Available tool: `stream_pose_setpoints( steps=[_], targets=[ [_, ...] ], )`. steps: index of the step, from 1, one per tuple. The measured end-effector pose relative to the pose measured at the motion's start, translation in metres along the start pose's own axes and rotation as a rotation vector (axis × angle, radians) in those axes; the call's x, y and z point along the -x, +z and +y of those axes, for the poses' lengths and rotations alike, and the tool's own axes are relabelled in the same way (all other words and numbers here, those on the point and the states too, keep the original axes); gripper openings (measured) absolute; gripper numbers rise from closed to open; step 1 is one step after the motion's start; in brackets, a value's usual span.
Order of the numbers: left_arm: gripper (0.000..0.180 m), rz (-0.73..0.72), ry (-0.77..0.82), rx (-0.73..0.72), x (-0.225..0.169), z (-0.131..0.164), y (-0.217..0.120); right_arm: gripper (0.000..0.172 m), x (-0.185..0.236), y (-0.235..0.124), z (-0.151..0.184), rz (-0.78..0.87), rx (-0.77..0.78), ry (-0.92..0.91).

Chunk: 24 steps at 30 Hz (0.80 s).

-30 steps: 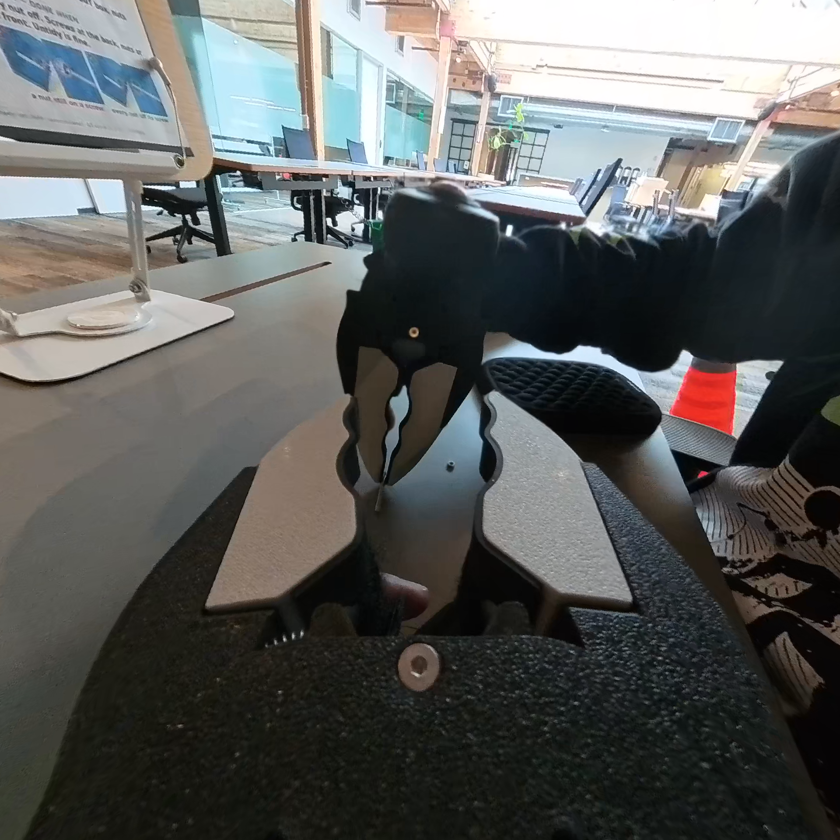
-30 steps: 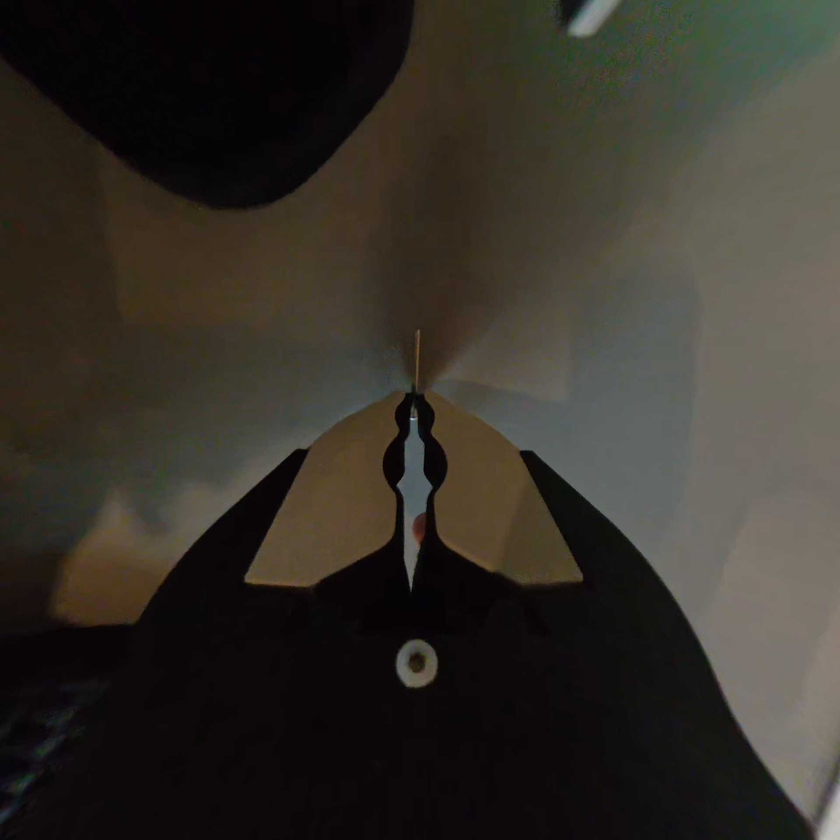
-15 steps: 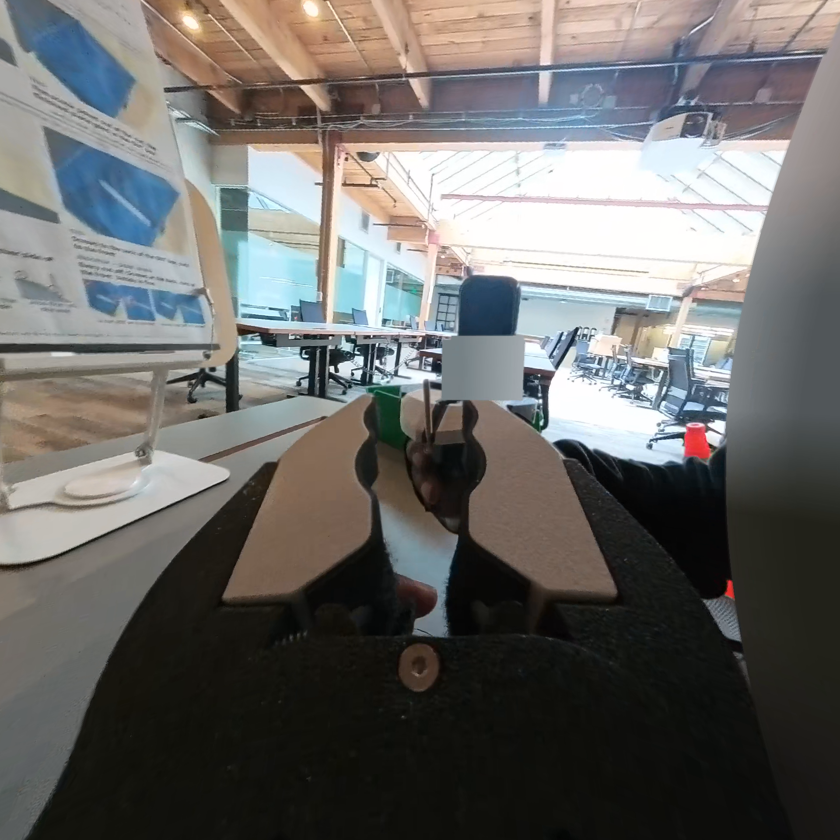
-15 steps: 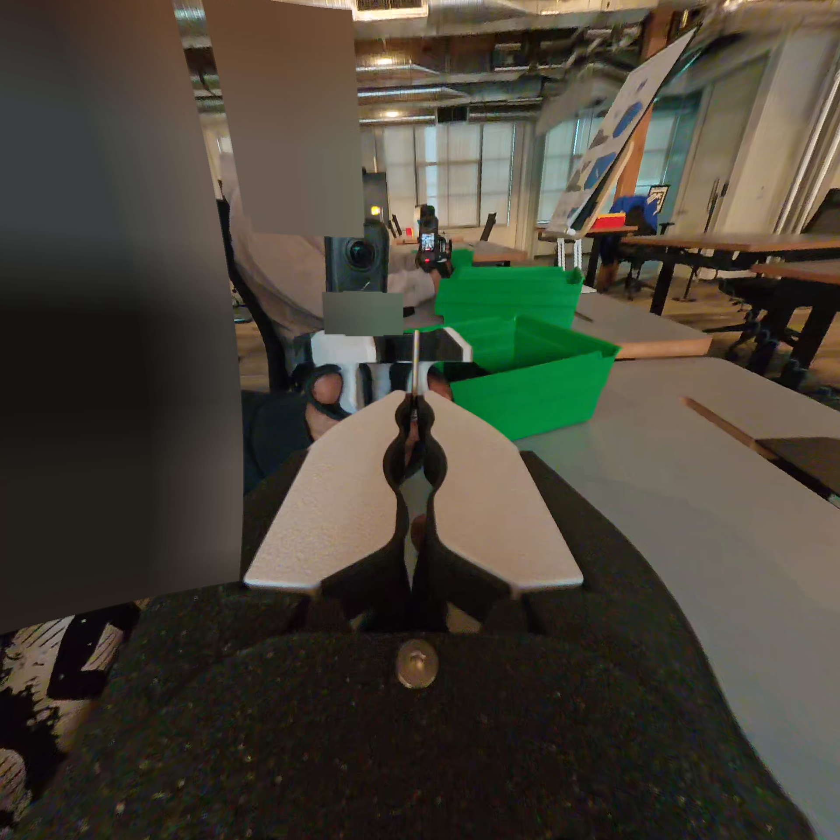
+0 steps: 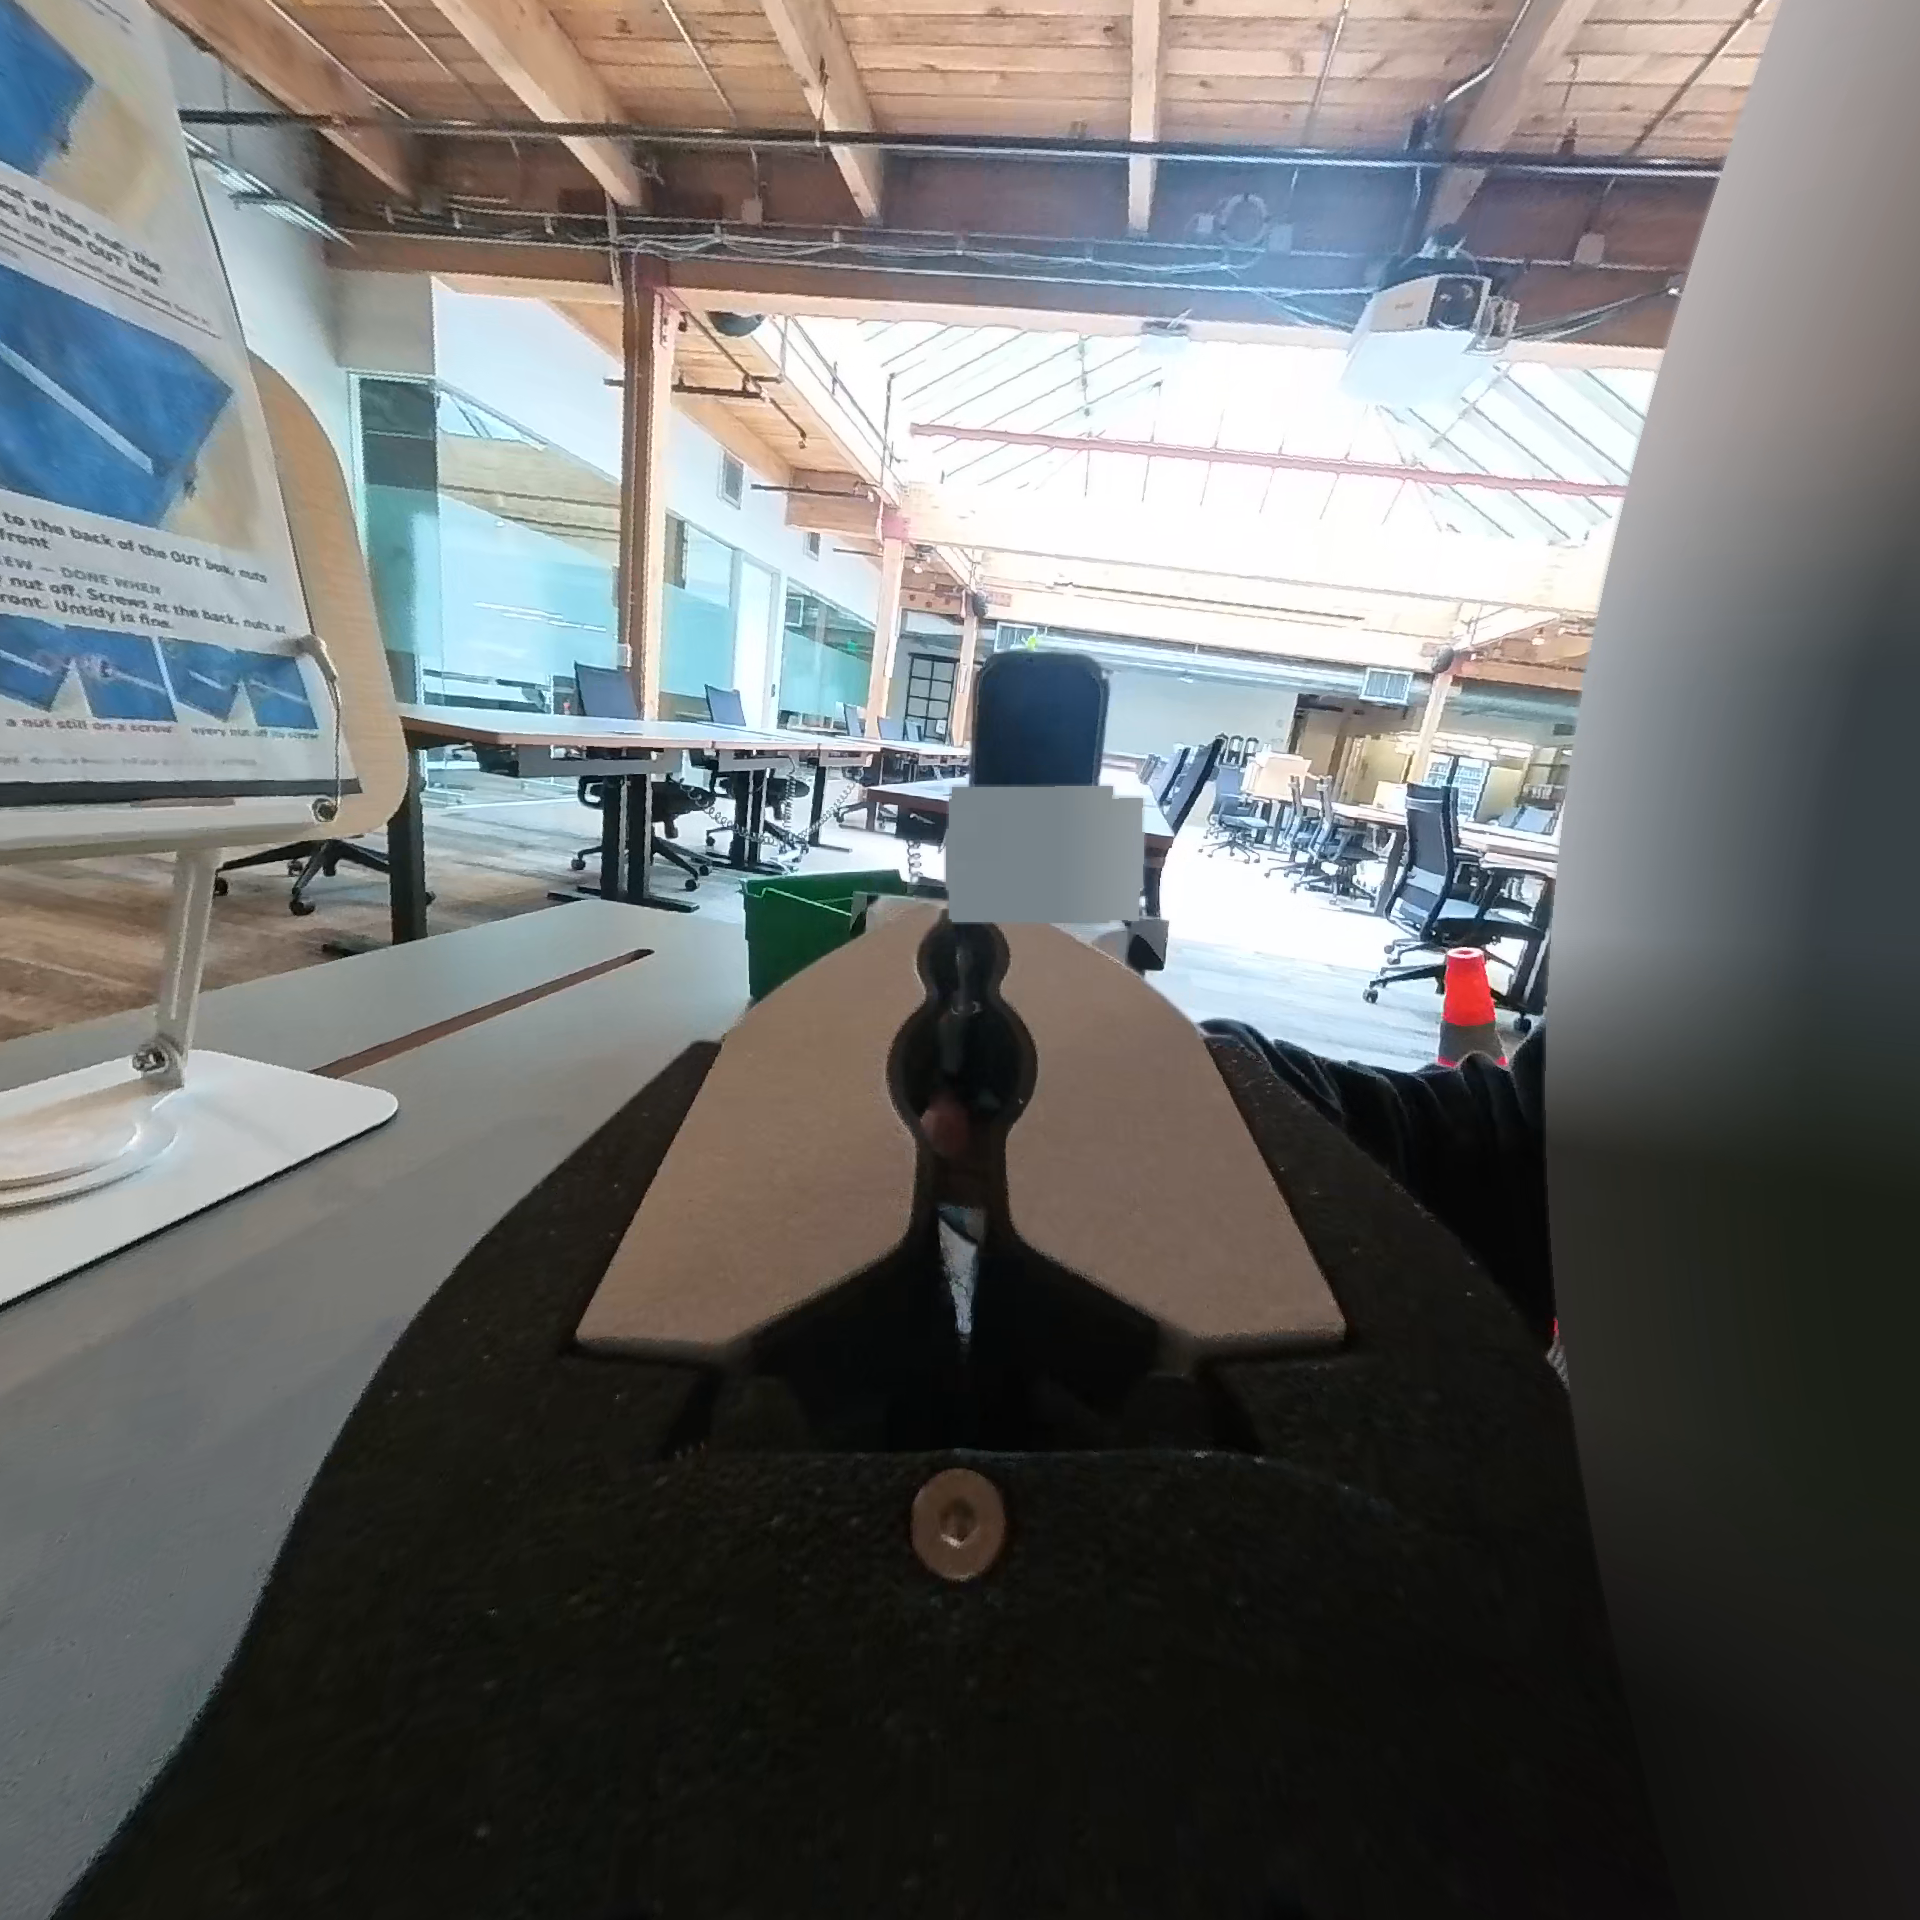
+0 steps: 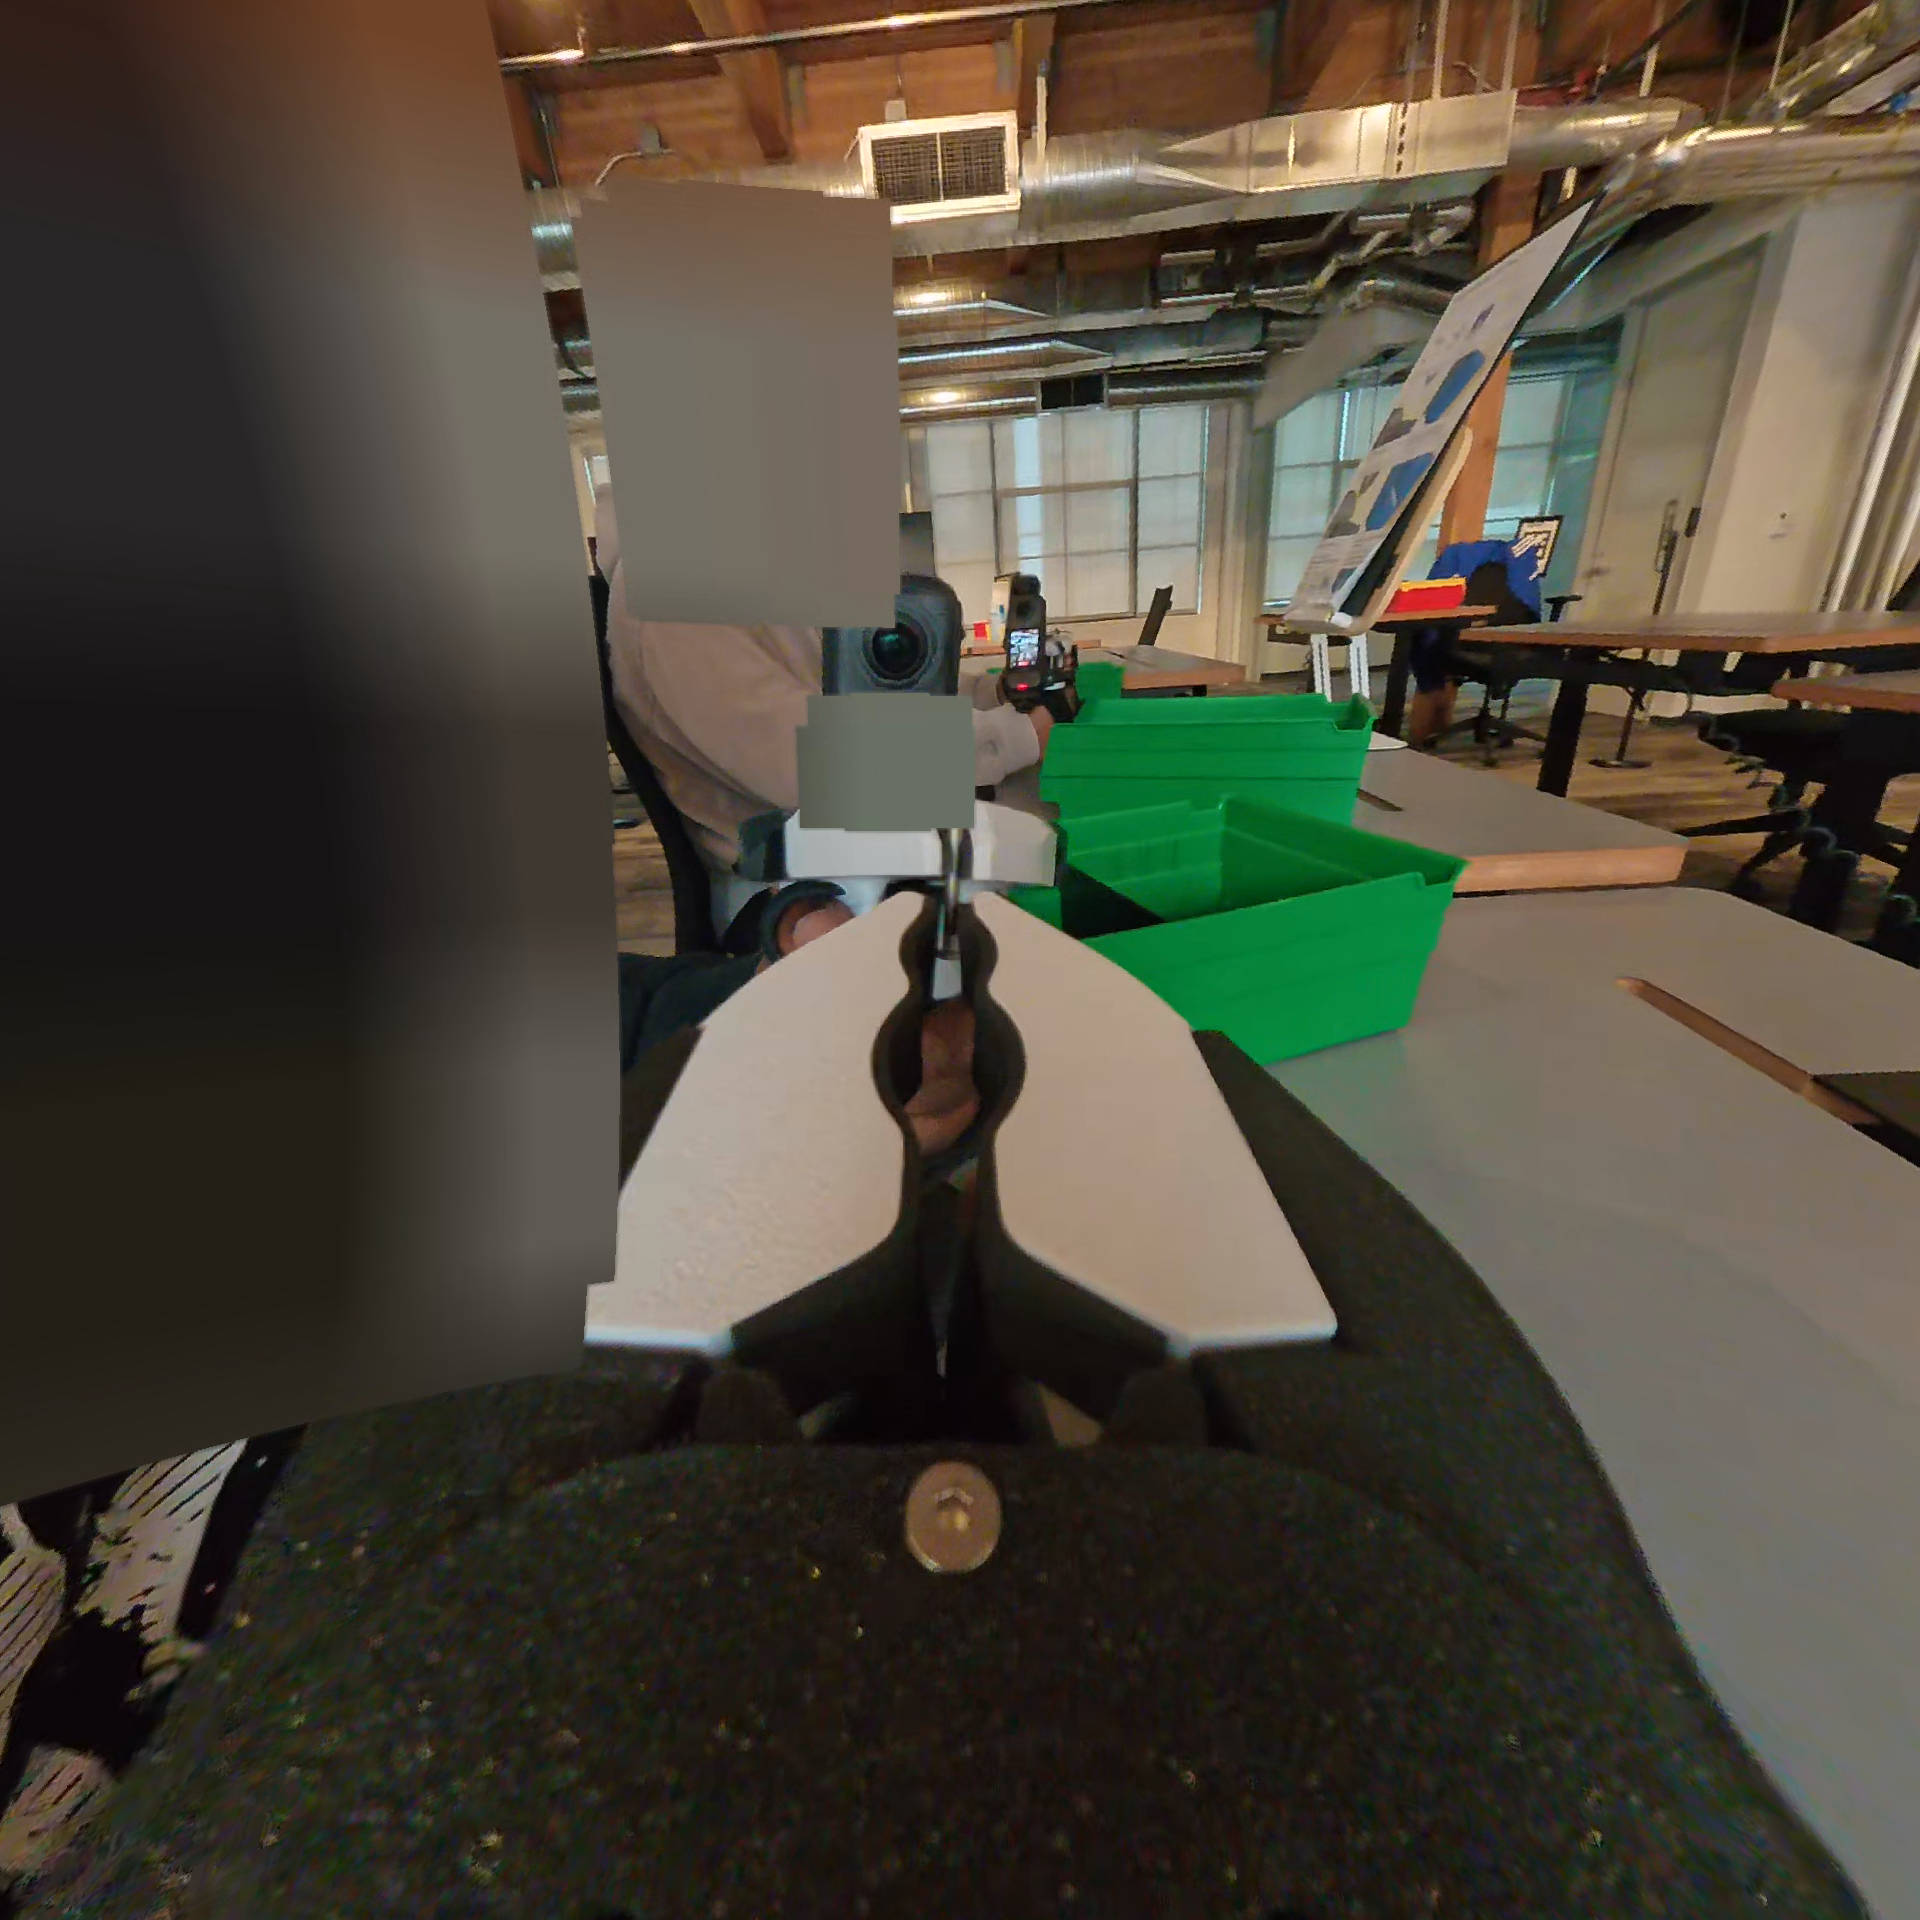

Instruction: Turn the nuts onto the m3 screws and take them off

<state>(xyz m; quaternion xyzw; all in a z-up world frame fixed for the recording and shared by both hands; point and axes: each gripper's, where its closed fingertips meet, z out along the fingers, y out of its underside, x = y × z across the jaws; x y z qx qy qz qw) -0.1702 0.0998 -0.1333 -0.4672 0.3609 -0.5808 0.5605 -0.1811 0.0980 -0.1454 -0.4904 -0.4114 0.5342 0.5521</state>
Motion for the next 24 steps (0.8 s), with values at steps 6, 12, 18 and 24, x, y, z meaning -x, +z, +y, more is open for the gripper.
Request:
stream_pose_setpoints(
  steps=[6,12,18,24],
  targets=[
    [0.001,-0.016,0.065,0.130,0.005,0.013,-0.005,0.015,-0.011,-0.020,-0.012,0.069,0.089,-0.059],
    [0.001,-0.006,0.100,0.199,0.003,0.024,-0.001,0.014,-0.002,-0.008,-0.009,0.044,0.211,-0.102],
    [0.001,-0.003,0.100,0.208,0.002,0.025,0.000,0.008,-0.003,-0.006,-0.003,0.053,0.221,-0.098],
    [0.001,0.008,0.100,0.217,0.001,0.027,0.002,0.002,-0.002,-0.005,0.001,0.043,0.239,-0.109]
  ],
)
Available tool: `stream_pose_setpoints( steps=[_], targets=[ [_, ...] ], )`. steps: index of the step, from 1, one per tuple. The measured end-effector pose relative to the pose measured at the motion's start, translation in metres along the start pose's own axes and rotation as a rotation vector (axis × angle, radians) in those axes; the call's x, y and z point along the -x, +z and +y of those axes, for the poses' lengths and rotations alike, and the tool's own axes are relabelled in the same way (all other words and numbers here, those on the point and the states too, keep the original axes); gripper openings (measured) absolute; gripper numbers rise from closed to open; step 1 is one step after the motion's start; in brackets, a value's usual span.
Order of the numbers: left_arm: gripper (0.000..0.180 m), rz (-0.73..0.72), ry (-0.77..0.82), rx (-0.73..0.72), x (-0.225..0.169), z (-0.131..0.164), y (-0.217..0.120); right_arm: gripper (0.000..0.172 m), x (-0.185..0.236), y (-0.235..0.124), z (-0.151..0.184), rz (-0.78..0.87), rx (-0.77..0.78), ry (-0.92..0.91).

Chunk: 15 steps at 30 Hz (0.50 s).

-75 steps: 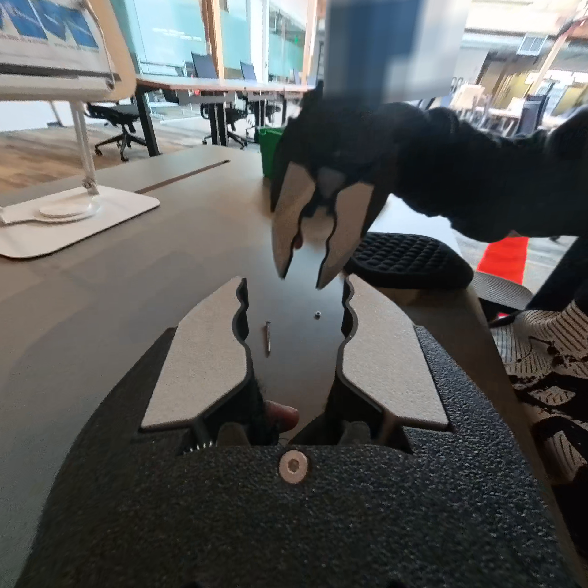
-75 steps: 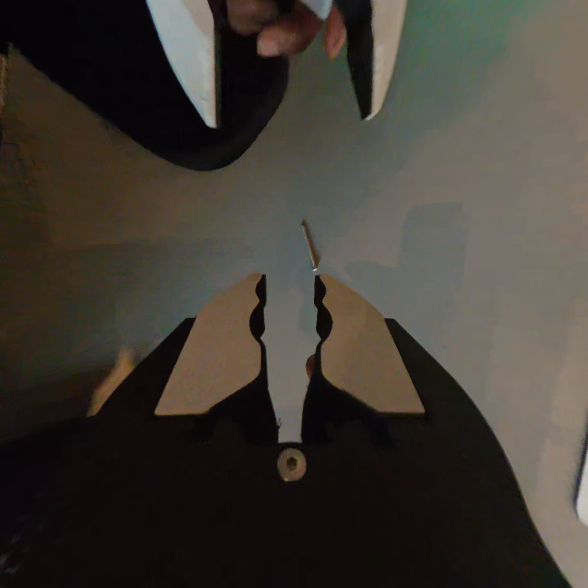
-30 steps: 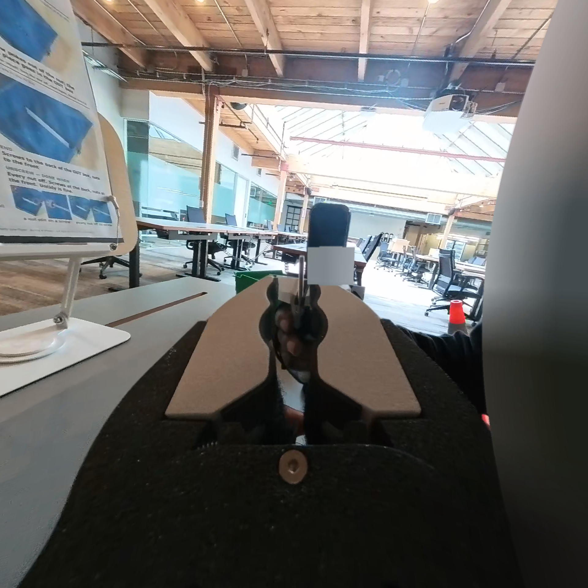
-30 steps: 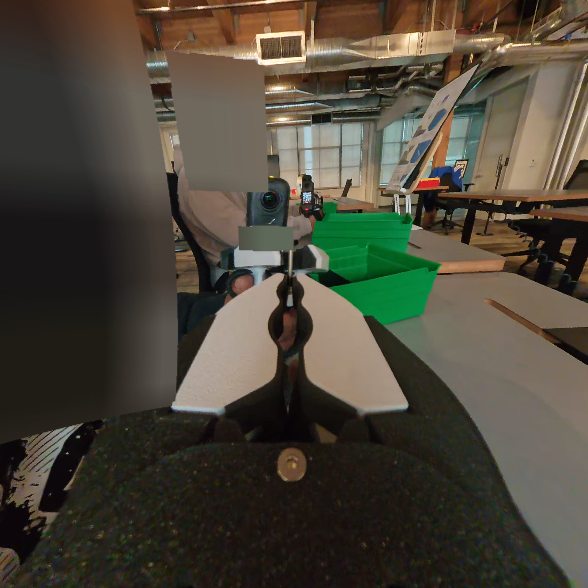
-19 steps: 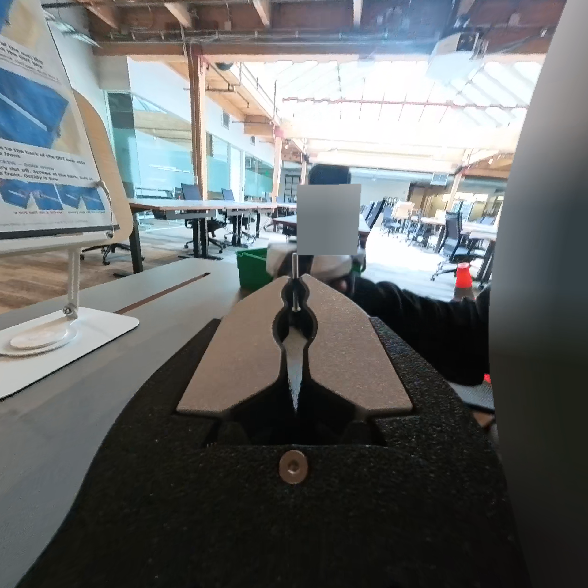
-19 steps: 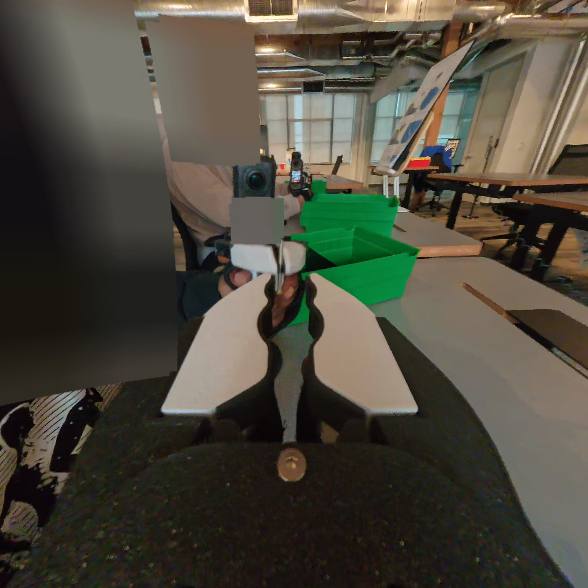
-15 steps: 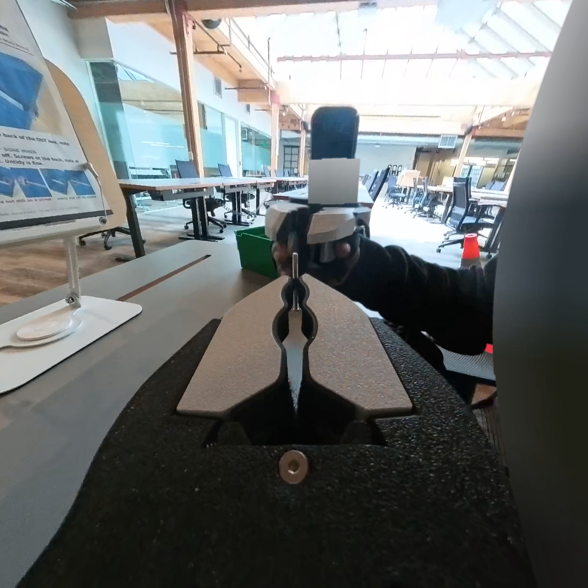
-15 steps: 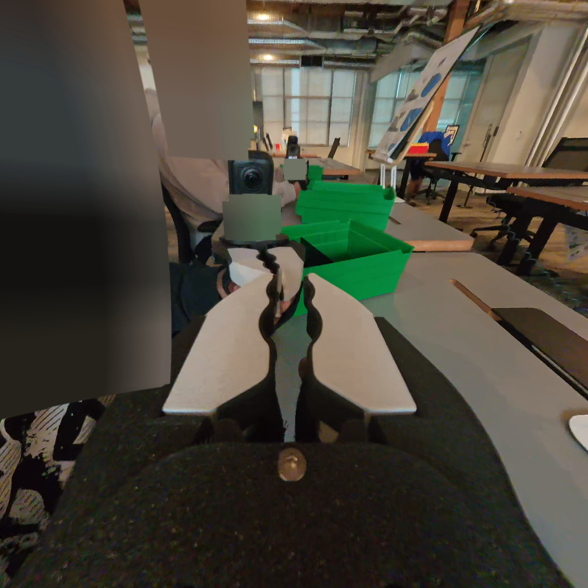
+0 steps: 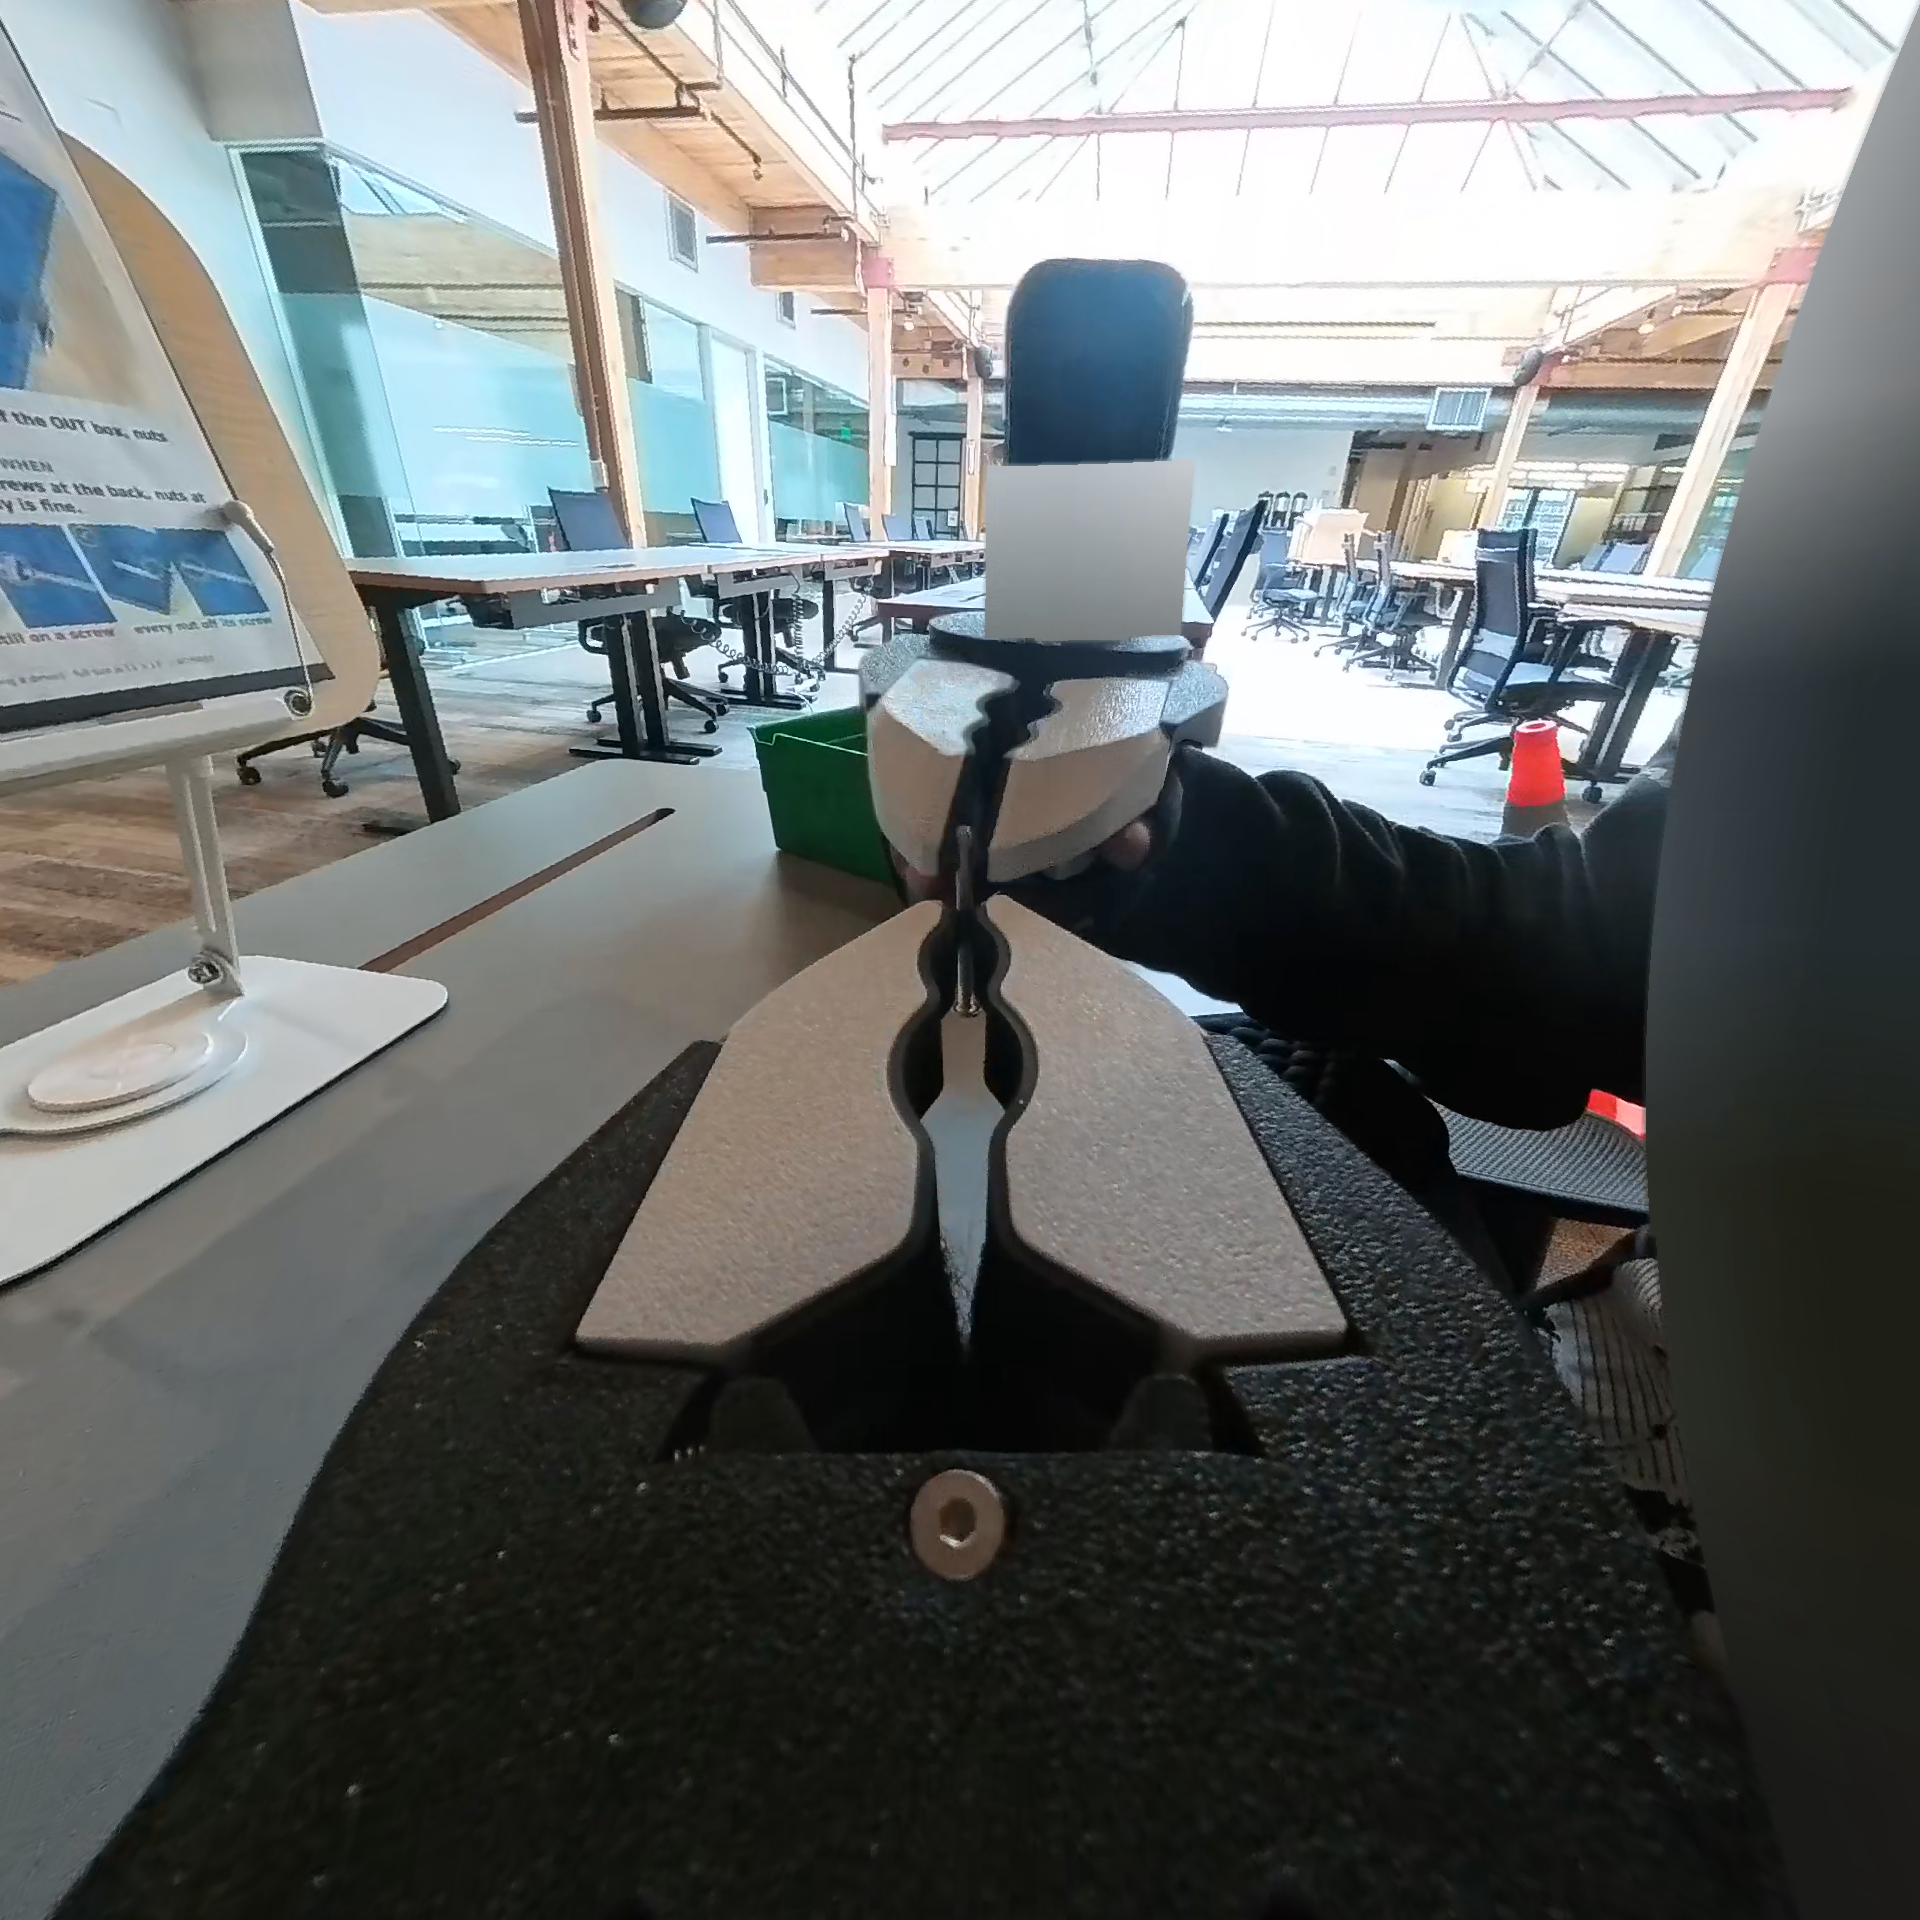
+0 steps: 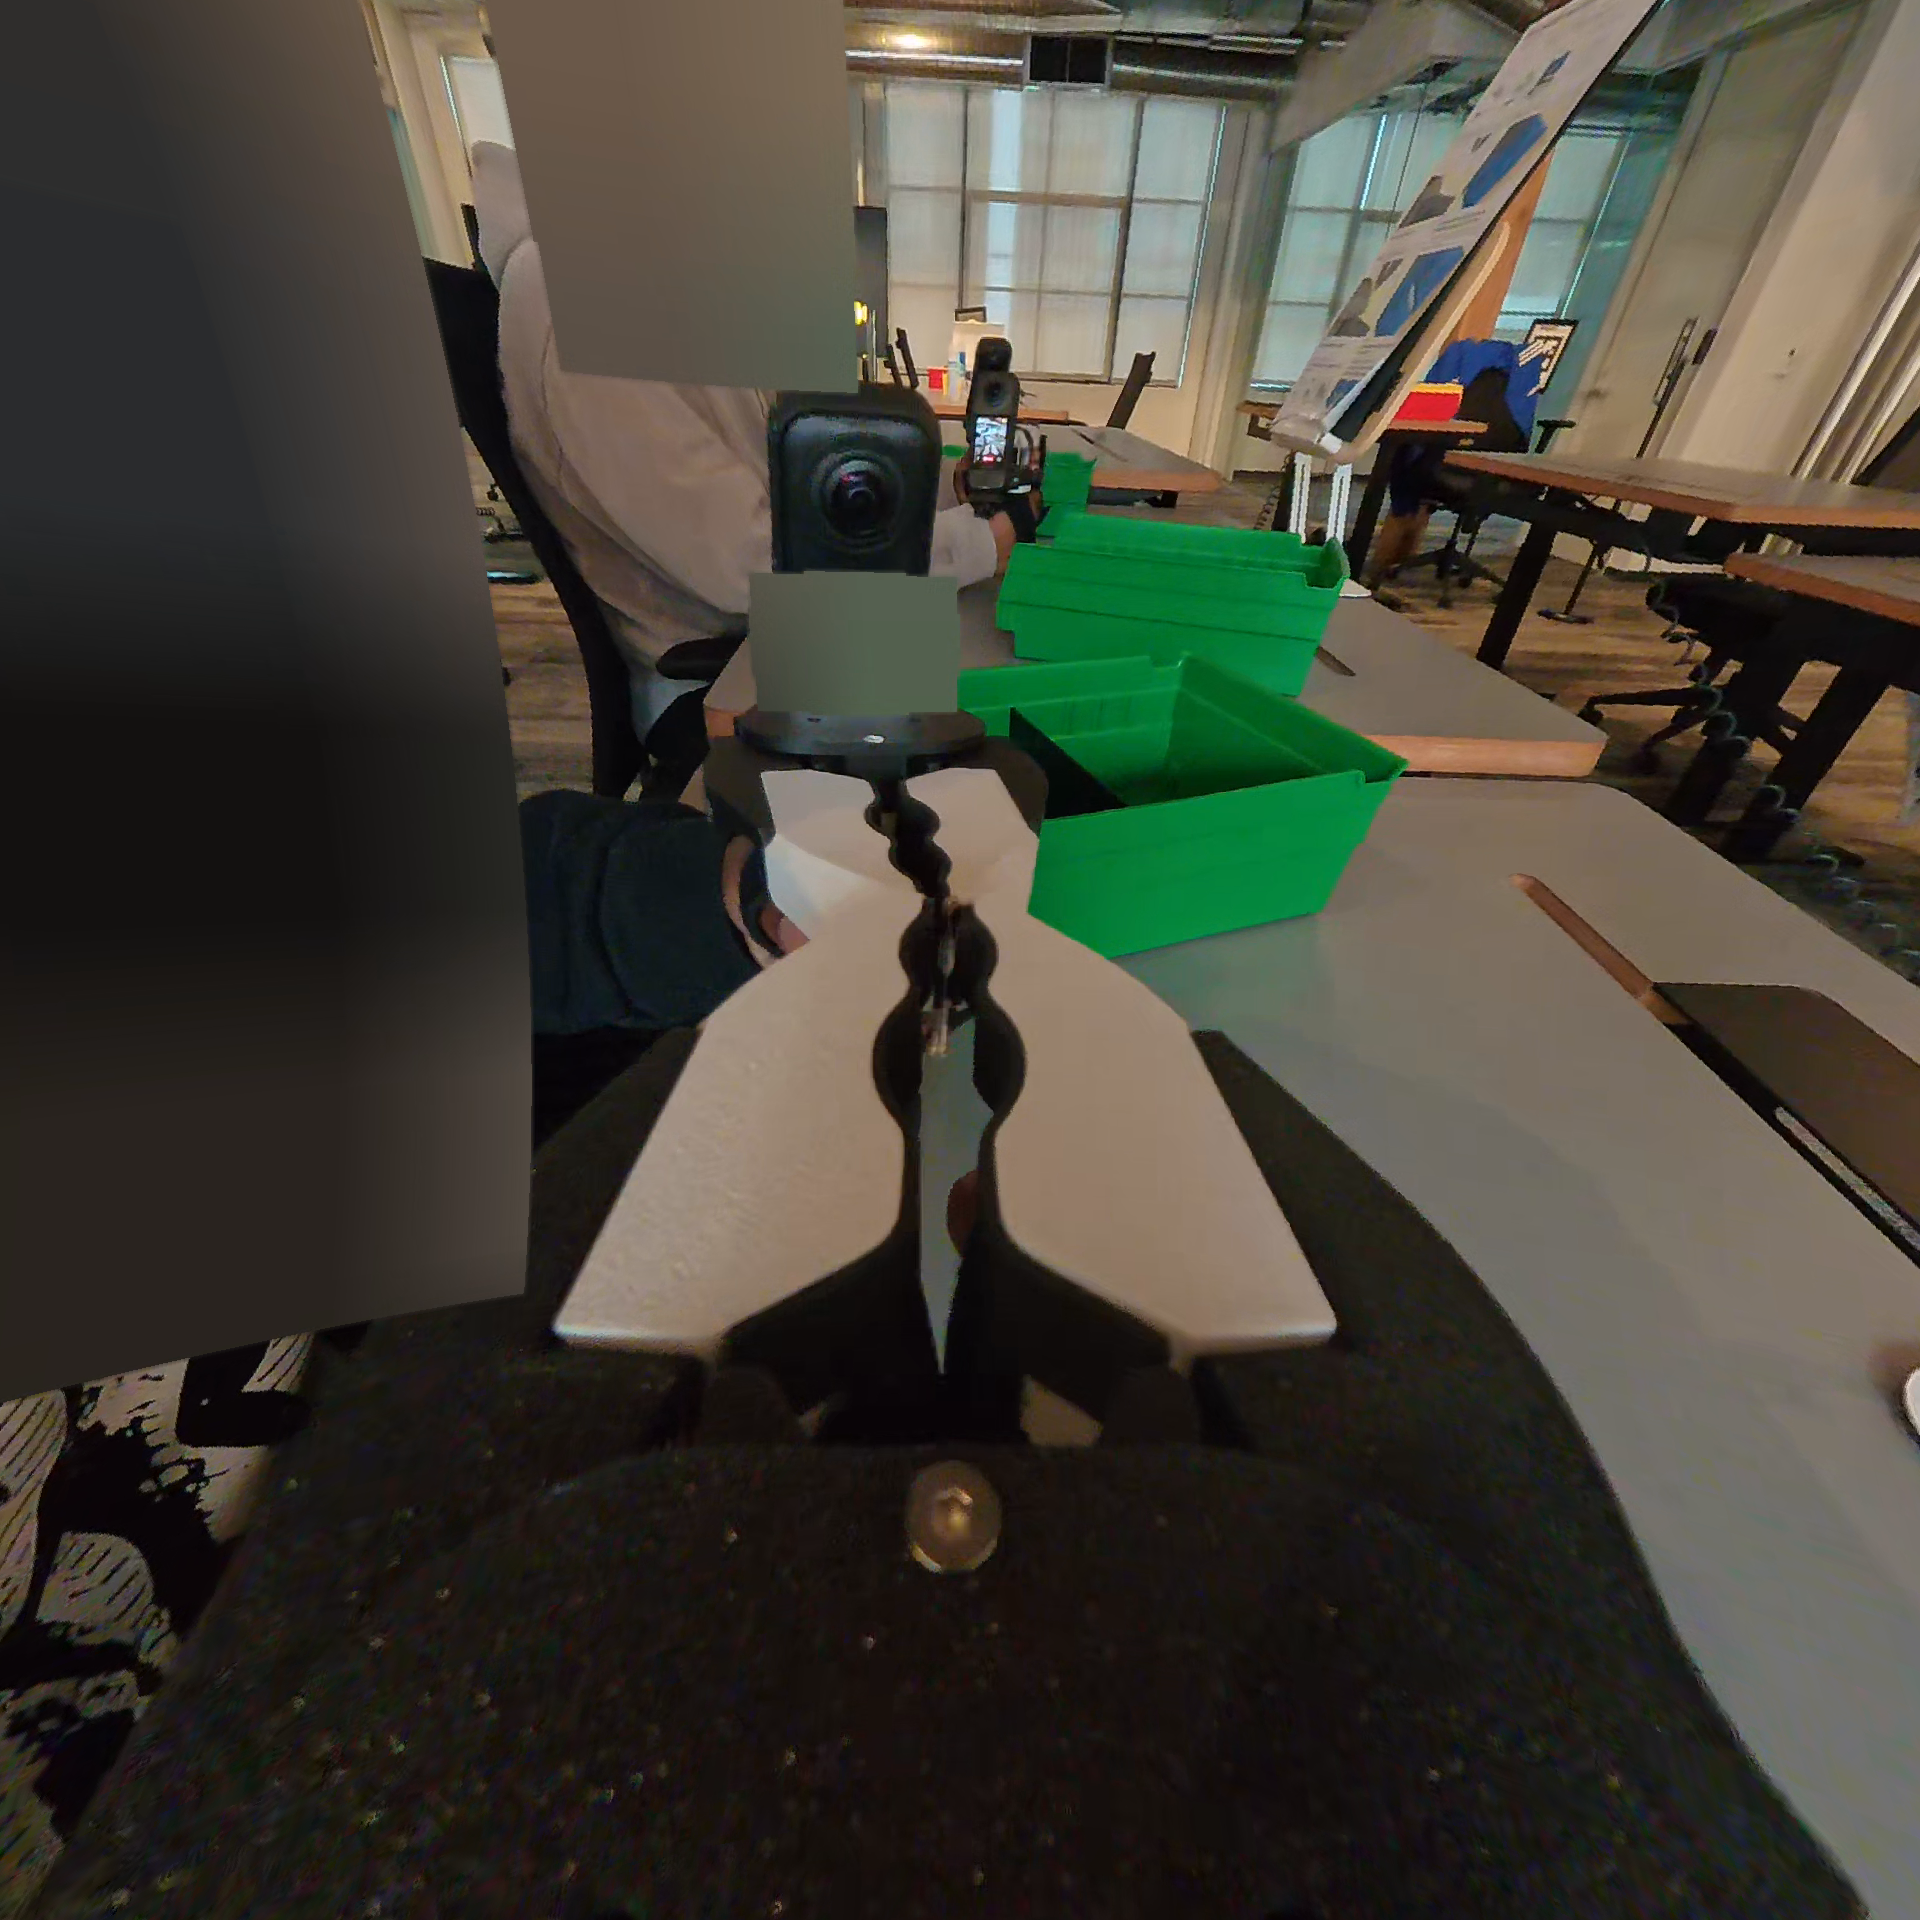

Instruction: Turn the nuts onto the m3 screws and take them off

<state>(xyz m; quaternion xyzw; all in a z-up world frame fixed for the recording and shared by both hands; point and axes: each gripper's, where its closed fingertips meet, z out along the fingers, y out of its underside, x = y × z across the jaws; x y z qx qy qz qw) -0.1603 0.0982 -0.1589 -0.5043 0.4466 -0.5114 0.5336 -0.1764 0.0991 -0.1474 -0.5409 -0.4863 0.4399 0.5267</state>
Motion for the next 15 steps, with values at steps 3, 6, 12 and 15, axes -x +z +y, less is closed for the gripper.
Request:
stream_pose_setpoints(
  steps=[3,6,12,15],
  targets=[
    [0.002,0.000,0.004,0.003,0.000,0.000,0.000,0.001,0.000,0.000,0.000,0.002,0.012,-0.007],
    [0.021,0.003,-0.001,0.039,0.002,0.007,0.001,0.001,0.001,-0.002,-0.008,-0.011,-0.021,0.000],
    [0.026,0.030,0.016,0.084,-0.002,0.016,0.008,0.001,0.001,-0.001,-0.016,-0.011,-0.038,-0.001],
    [0.022,0.040,0.022,0.086,-0.004,0.016,0.010,0.001,0.001,0.000,-0.015,-0.014,-0.040,0.005]
  ],
)
